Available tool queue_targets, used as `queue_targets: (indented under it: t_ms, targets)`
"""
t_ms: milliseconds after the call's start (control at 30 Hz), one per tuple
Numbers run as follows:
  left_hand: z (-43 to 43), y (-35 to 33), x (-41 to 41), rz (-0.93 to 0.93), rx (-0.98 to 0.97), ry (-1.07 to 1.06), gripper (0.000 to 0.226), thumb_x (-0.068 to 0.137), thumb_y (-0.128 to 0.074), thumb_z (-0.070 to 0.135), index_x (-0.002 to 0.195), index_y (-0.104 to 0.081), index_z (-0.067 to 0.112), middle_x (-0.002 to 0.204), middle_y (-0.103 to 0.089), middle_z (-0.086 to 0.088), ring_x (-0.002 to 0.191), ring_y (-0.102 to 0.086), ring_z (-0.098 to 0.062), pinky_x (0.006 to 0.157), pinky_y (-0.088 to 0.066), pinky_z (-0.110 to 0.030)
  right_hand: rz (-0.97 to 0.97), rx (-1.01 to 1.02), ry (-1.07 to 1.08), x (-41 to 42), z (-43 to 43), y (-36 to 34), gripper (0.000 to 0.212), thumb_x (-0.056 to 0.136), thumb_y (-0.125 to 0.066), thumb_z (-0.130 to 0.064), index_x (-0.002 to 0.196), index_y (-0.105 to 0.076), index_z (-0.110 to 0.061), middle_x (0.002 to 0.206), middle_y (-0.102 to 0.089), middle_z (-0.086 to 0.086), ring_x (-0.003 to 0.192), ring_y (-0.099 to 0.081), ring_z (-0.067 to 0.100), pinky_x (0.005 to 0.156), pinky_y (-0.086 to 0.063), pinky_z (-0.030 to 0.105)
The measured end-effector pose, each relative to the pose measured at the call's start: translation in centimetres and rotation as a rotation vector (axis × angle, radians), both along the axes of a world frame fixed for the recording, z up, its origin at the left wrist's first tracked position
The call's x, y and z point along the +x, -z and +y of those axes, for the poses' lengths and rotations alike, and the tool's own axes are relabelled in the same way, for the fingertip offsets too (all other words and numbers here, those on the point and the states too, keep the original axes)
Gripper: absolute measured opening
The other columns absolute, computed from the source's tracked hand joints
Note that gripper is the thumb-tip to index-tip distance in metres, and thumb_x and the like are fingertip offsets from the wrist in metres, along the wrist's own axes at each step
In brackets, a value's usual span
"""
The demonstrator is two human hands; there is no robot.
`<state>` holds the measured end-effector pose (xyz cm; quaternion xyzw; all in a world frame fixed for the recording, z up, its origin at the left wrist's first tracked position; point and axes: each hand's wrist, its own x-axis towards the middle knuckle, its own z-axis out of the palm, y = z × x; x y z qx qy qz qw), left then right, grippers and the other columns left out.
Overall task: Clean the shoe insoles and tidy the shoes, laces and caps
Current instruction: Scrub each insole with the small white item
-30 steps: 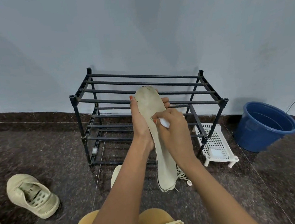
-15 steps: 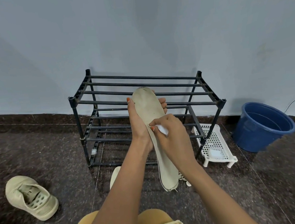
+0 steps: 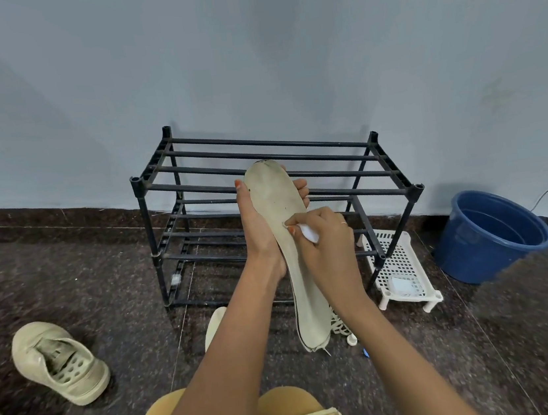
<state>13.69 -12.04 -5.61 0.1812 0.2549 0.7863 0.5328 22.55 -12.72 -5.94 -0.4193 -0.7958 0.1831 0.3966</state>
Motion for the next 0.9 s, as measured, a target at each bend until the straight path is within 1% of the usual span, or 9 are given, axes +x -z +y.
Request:
queue_targets:
  t_ms: [67, 200, 300, 400, 600, 700, 767, 833, 900]
  targets:
    - [0.0, -0.1, 0.0, -0.005, -0.009, -0.012, 0.066, 0.094, -0.015, 0.059, 0.1, -0.062, 0.013, 0.084, -0.066, -0.011, 0.077, -0.063, -0.018, 0.079, -0.049, -0.03, 0.0, -0.053, -0.068, 0.2, -0.3, -0.2, 0.012, 0.085, -0.061, -0.014, 0.092, -0.07, -0.017, 0.087, -0.055, -0.006, 0.093, -0.051, 0.02, 0.087, -0.039, 0.038]
    - [-0.2, -0.3, 0.1, 0.012, -0.025, -0.04, 0.065, 0.095, -0.015, 0.058, 0.096, -0.063, 0.014, 0.083, -0.067, -0.011, 0.078, -0.063, -0.018, 0.082, -0.049, -0.03, 0.023, -0.108, -0.132, 0.8, -0.9, -0.6, 0.011, 0.084, -0.062, -0.01, 0.091, -0.07, -0.013, 0.086, -0.056, -0.002, 0.088, -0.049, 0.012, 0.077, -0.032, 0.006]
    - [-0.4, -0.4, 0.2, -0.009, -0.029, -0.028, 0.064, 0.094, -0.017, 0.058, 0.097, -0.062, 0.014, 0.082, -0.068, -0.01, 0.078, -0.064, -0.018, 0.083, -0.049, -0.031, 0.066, -0.102, -0.087, 1.2, -0.4, -0.5, 0.011, 0.083, -0.062, -0.008, 0.09, -0.07, -0.011, 0.084, -0.055, -0.001, 0.084, -0.05, 0.013, 0.074, -0.032, 0.003]
    - [-0.4, -0.3, 0.0, -0.014, -0.038, -0.019, 0.065, 0.094, -0.017, 0.059, 0.098, -0.063, 0.013, 0.085, -0.069, -0.01, 0.08, -0.066, -0.019, 0.083, -0.05, -0.031, 0.143, -0.174, -0.068, 1.4, 0.3, -0.7, 0.011, 0.083, -0.063, -0.008, 0.09, -0.071, -0.011, 0.083, -0.055, -0.007, 0.082, -0.051, 0.0, 0.072, -0.033, 0.0]
    - [-0.4, -0.2, -0.2, 0.048, -0.122, 0.046, 0.091, 0.087, -0.011, 0.072, 0.107, -0.063, 0.001, 0.099, -0.068, -0.014, 0.097, -0.063, -0.022, 0.094, -0.046, -0.032, 0.281, -0.234, -0.049, 1.3, 0.7, -0.7, 0.01, 0.08, -0.066, -0.007, 0.086, -0.071, -0.012, 0.09, -0.063, -0.003, 0.083, -0.054, -0.008, 0.073, -0.035, 0.0]
    - [-0.4, -0.3, -0.1, 0.019, -0.098, 0.107, 0.099, 0.08, -0.006, 0.08, 0.112, -0.061, 0.004, 0.101, -0.067, -0.015, 0.091, -0.063, -0.024, 0.087, -0.049, -0.035, 0.386, -0.28, -0.018, 1.3, 1.0, -1.3, 0.01, 0.079, -0.068, -0.008, 0.08, -0.07, -0.018, 0.091, -0.066, 0.0, 0.08, -0.056, -0.009, 0.068, -0.04, 0.002]
    - [-0.5, -0.4, 0.2, 0.011, -0.08, 0.136, 0.101, 0.077, -0.003, 0.082, 0.118, -0.057, 0.007, 0.11, -0.065, -0.019, 0.092, -0.063, -0.027, 0.086, -0.05, -0.036, 0.433, -0.316, 0.001, 1.3, 1.3, -1.9, 0.011, 0.08, -0.068, -0.01, 0.077, -0.069, -0.021, 0.089, -0.066, -0.001, 0.075, -0.056, -0.011, 0.064, -0.042, 0.003]
    - [-0.7, -0.5, 0.4, 0.009, -0.05, 0.147, 0.101, 0.076, -0.001, 0.082, 0.12, -0.056, 0.009, 0.118, -0.062, -0.023, 0.095, -0.063, -0.03, 0.089, -0.049, -0.039, 0.452, -0.334, 0.018, 1.2, 1.7, -2.3, 0.01, 0.08, -0.068, -0.012, 0.077, -0.068, -0.022, 0.088, -0.066, -0.001, 0.076, -0.058, -0.007, 0.069, -0.046, 0.01]
    - [-0.9, -0.7, 0.6, 0.011, -0.017, 0.159, 0.101, 0.076, -0.001, 0.081, 0.119, -0.057, 0.01, 0.12, -0.06, -0.025, 0.1, -0.063, -0.031, 0.094, -0.047, -0.041, 0.467, -0.335, 0.041, 1.1, 2.0, -2.5, 0.009, 0.08, -0.068, -0.015, 0.077, -0.069, -0.024, 0.091, -0.068, 0.002, 0.085, -0.062, 0.007, 0.079, -0.05, 0.025]
